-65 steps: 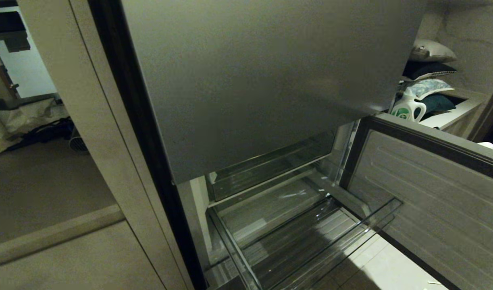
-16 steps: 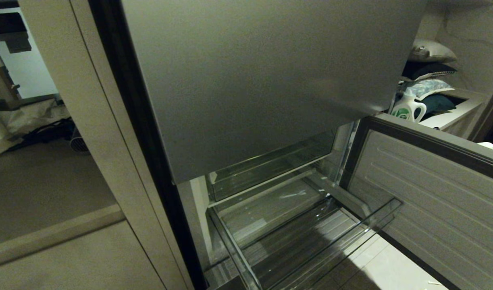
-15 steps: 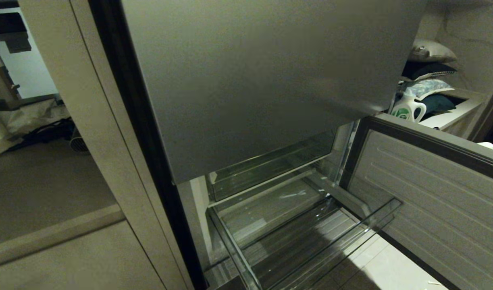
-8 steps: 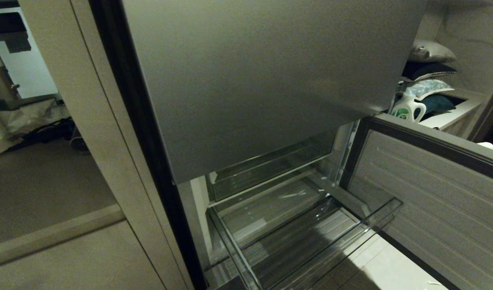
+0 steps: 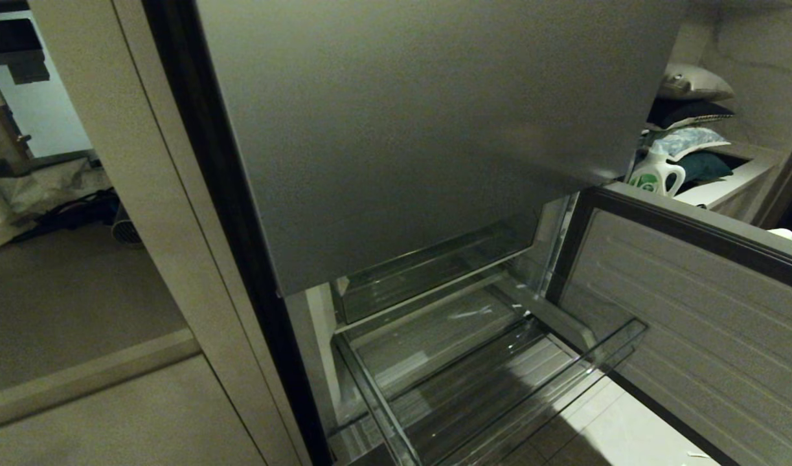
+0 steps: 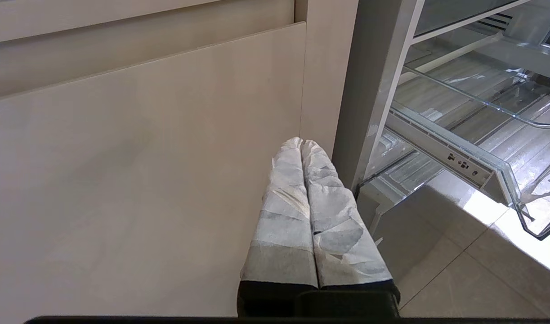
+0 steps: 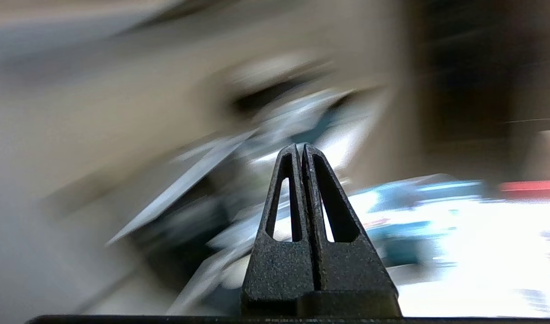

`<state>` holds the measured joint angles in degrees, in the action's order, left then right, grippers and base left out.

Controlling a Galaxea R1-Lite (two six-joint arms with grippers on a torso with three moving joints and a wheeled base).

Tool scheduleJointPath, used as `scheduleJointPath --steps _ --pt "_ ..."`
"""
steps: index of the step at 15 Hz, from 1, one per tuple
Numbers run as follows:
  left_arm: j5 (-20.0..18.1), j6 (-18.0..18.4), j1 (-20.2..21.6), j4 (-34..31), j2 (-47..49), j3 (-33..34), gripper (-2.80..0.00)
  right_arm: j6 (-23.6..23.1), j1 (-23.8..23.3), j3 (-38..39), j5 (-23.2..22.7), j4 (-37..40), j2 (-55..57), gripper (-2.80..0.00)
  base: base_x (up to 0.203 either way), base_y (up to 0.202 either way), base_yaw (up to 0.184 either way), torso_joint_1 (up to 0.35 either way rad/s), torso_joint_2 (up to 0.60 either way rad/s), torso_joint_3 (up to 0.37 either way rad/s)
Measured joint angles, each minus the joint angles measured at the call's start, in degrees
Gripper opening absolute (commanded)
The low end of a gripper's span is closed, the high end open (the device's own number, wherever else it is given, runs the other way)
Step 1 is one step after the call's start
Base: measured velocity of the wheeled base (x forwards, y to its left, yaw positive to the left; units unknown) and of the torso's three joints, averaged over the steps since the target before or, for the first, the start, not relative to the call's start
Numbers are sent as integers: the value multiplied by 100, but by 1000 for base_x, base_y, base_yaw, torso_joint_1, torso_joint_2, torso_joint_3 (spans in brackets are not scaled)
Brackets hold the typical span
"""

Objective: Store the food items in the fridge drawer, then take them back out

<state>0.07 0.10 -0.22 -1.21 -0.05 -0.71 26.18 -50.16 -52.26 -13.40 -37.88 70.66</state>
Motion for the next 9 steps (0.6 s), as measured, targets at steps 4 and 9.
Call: scheduleJointPath --steps 4,9 --pt "0 0 -2 0 0 0 -280 -144 2918 599 11 698 -849 -280 0 0 0 0 0 0" --pt "0 1 -2 0 0 0 -280 -492 5570 2232 908 1397 -1499 -280 0 0 0 0 0 0"
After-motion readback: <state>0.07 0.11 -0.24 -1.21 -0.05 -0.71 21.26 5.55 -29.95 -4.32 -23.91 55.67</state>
